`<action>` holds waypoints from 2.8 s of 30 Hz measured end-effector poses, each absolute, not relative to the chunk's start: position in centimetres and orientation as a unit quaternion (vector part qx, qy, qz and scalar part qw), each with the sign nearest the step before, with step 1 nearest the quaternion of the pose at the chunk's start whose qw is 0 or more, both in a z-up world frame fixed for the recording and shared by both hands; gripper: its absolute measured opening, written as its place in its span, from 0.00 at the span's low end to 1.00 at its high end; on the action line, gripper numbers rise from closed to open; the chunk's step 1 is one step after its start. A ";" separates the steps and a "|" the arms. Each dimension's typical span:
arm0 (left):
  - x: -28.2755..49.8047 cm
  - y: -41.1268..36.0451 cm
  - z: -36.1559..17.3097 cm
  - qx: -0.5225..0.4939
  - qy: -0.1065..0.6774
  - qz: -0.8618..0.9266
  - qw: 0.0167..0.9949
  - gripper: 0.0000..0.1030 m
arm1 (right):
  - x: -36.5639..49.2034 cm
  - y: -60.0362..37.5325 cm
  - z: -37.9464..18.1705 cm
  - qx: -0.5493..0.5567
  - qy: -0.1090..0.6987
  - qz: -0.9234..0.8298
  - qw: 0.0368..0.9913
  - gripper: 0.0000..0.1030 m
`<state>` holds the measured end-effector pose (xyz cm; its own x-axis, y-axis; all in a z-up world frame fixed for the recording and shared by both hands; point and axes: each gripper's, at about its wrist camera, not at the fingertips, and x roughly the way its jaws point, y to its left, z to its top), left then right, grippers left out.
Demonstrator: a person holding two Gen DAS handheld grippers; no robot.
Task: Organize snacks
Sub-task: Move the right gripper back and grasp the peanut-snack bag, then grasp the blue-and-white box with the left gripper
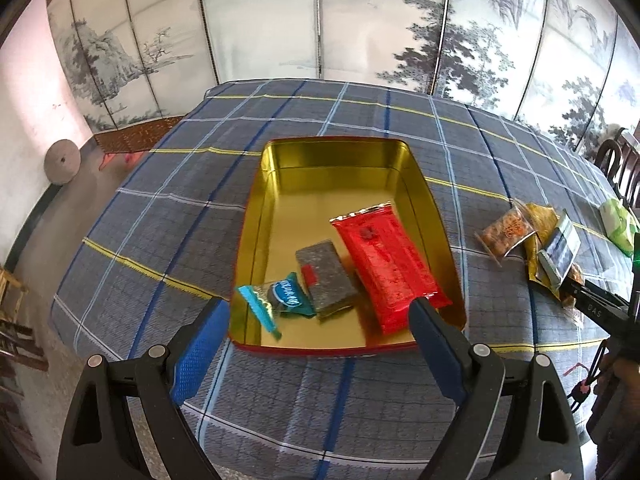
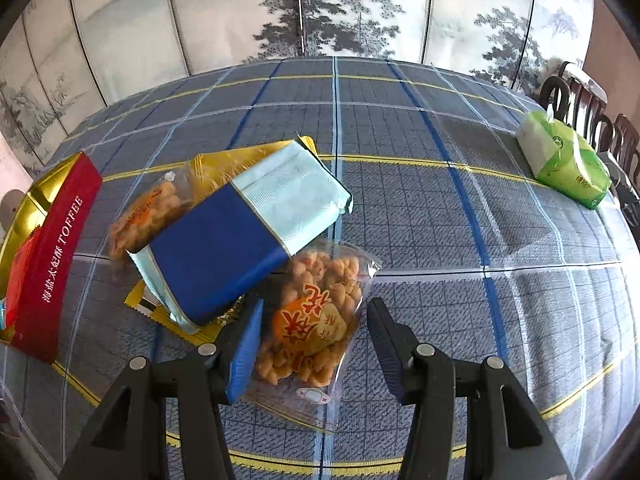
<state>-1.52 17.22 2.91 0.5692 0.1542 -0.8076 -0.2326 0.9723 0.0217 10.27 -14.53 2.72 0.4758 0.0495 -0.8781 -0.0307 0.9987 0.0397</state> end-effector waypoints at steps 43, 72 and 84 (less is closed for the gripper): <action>8.4 -9.8 -1.1 0.213 0.414 -0.174 0.868 0.86 | 13.3 -30.6 1.7 -0.030 0.468 -0.008 0.883 0.41; 9.8 -13.9 -5.6 0.189 0.497 -0.254 0.808 0.53 | 13.5 -31.2 1.4 -0.014 0.470 -0.006 0.883 0.42; 10.5 -14.5 -5.8 0.158 0.505 -0.229 0.817 0.65 | 13.5 -31.2 1.4 -0.014 0.470 -0.006 0.883 0.42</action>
<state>10.54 -14.50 -5.76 0.3851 -0.2145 -0.8976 0.5336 0.8453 0.0269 13.50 -31.22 1.45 0.5586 -0.0230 -0.8291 -0.0033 0.9995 -0.0299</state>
